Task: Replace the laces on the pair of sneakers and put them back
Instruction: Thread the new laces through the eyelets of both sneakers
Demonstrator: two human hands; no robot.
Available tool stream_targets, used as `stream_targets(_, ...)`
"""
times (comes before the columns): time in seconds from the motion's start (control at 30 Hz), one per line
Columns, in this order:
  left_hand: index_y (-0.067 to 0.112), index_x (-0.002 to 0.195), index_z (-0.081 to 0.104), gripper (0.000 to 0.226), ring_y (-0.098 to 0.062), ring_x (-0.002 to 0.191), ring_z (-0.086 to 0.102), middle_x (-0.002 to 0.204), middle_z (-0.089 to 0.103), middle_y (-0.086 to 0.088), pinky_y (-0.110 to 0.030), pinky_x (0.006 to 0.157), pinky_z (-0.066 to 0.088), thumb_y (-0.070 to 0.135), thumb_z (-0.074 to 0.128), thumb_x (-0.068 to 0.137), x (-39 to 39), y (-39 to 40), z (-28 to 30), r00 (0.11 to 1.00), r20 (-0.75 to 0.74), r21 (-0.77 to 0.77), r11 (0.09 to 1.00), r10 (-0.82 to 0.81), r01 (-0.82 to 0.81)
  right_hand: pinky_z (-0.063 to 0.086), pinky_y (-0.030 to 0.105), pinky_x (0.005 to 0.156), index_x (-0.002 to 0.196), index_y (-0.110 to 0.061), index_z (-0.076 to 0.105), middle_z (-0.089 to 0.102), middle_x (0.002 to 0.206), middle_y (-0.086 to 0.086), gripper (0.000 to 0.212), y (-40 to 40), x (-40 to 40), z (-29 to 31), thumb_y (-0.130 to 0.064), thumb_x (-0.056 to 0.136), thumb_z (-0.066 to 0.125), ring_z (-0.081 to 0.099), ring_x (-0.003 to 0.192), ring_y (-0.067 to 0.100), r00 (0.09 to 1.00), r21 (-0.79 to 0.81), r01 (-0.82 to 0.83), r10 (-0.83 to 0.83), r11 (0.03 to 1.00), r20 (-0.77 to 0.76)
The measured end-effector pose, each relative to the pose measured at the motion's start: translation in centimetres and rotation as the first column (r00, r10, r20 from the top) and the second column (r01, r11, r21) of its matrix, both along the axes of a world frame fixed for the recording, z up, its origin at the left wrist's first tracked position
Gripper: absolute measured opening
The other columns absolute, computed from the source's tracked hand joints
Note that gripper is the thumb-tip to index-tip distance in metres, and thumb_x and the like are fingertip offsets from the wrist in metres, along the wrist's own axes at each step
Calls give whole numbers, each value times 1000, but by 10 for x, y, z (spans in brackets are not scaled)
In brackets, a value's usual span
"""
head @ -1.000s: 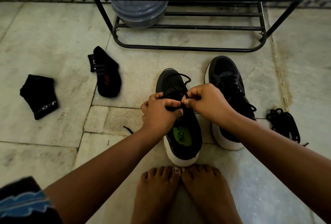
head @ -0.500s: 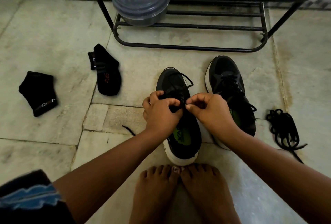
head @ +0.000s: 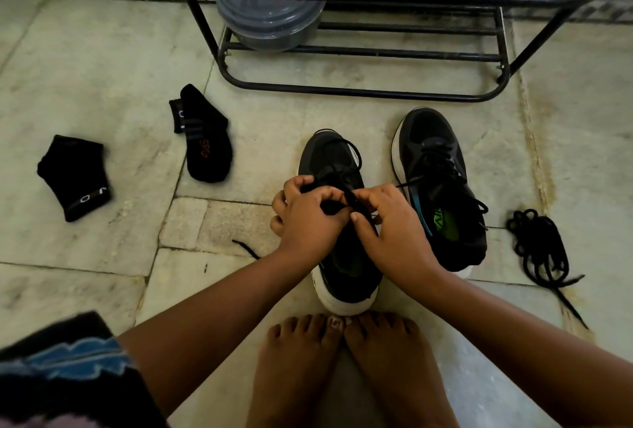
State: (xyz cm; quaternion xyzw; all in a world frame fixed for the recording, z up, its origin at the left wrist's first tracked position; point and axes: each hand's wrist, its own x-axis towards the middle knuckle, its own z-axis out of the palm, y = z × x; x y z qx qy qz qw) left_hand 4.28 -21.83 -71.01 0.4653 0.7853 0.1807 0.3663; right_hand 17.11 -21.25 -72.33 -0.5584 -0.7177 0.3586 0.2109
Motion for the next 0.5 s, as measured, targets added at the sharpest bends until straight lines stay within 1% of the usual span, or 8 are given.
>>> stream_targets(0.07, 40, 85, 58, 11, -19, 133, 18, 138, 29, 11, -38, 106, 20, 37, 68, 80, 0, -1, 0, 999, 38, 5, 1000, 23, -23, 47, 26, 90, 126, -11, 56, 50, 111, -3, 34, -2, 1, -2, -19, 93, 54, 49, 103, 9, 1000, 29, -9, 9, 1000, 12)
stream_targets(0.13, 40, 87, 59, 11, -18, 133, 18, 138, 29, 11, -38, 106, 19, 38, 68, 81, 0, -3, 2, 999, 45, 9, 1000, 22, -23, 47, 27, 92, 127, -9, 56, 52, 113, 1, 34, -4, 1, -3, -17, 94, 53, 50, 106, 12, 1000, 60, -19, 18, 998, 20)
stream_targets(0.2, 40, 87, 58, 11, -18, 133, 18, 138, 30, 11, -38, 106, 19, 39, 68, 81, -1, -3, 3, 999, 44, 8, 1000, 12, -12, 44, 24, 92, 127, -6, 56, 53, 114, 4, 34, -5, 1, -5, -15, 95, 51, 49, 107, 14, 999, 86, -31, 29, 996, 22)
stream_targets(0.3, 40, 88, 59, 9, -18, 133, 19, 138, 30, 11, -38, 106, 20, 41, 66, 83, -3, -3, 4, 1000, 21, 5, 1000, -20, 20, 36, 16, 89, 126, -4, 55, 51, 116, 5, 33, -9, 2, -7, -12, 95, 49, 46, 105, 9, 999, 100, -32, 28, 994, 44)
stream_targets(0.37, 41, 88, 59, 7, -18, 133, 19, 138, 30, 11, -37, 105, 20, 43, 64, 84, -3, -4, 4, 1000, 6, -6, 1000, -22, 22, 35, 17, 86, 122, -5, 54, 50, 117, 6, 30, -14, 2, -9, -8, 93, 51, 46, 105, 12, 998, 120, -14, 6, 993, 62)
stream_targets(0.43, 42, 84, 58, 6, -18, 131, 21, 136, 31, 11, -39, 108, 25, 45, 62, 85, 0, -6, 3, 999, 34, -9, 1000, 8, -7, 36, 20, 85, 120, -4, 53, 50, 118, 9, 30, -17, 2, -11, -4, 90, 52, 48, 107, 19, 996, 144, -5, -8, 990, 90)
stream_targets(0.5, 43, 76, 61, 16, -19, 128, 32, 130, 41, 10, -44, 105, 36, 59, 60, 77, 0, -6, 1, 994, 105, 4, 999, 33, -34, 36, 22, 85, 120, -2, 52, 51, 119, 12, 33, -18, 1, -13, -1, 88, 52, 49, 108, 23, 993, 163, -15, -4, 987, 116)
